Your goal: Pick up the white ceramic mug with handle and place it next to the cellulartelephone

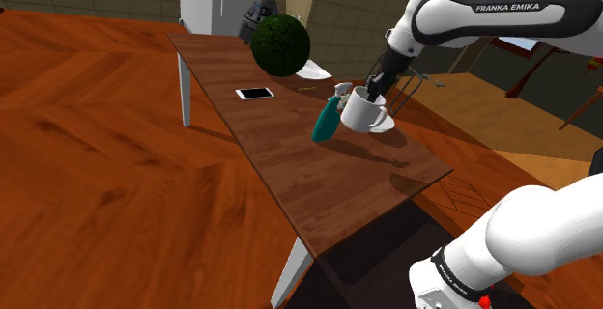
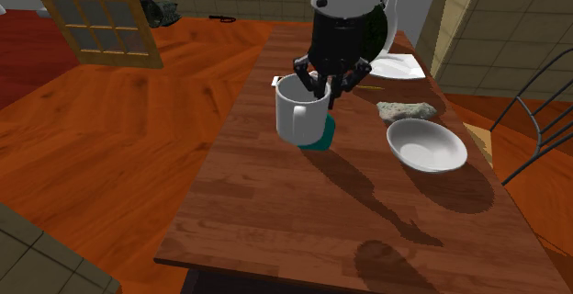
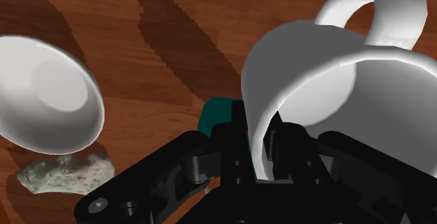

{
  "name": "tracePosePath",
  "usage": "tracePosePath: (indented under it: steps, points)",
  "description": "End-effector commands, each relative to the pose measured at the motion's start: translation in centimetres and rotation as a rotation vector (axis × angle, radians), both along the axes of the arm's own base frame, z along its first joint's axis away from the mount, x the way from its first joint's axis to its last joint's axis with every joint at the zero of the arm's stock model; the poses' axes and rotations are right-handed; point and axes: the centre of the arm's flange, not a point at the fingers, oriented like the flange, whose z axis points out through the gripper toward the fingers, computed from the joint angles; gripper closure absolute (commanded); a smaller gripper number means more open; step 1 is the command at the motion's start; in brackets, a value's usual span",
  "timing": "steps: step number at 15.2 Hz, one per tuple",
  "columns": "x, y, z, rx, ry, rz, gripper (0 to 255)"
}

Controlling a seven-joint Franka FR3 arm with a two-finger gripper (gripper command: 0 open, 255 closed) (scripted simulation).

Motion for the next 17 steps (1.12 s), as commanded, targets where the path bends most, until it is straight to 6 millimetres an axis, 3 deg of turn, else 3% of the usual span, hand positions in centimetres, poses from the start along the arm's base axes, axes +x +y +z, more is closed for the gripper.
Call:
tracePosePath:
  steps: [1,17]
  points:
    - [2.5,0.1,-0.2,0.0,0.0,0.0,255]
    - [23.1,4.5,-0.1,0.0,0.0,0.0,255]
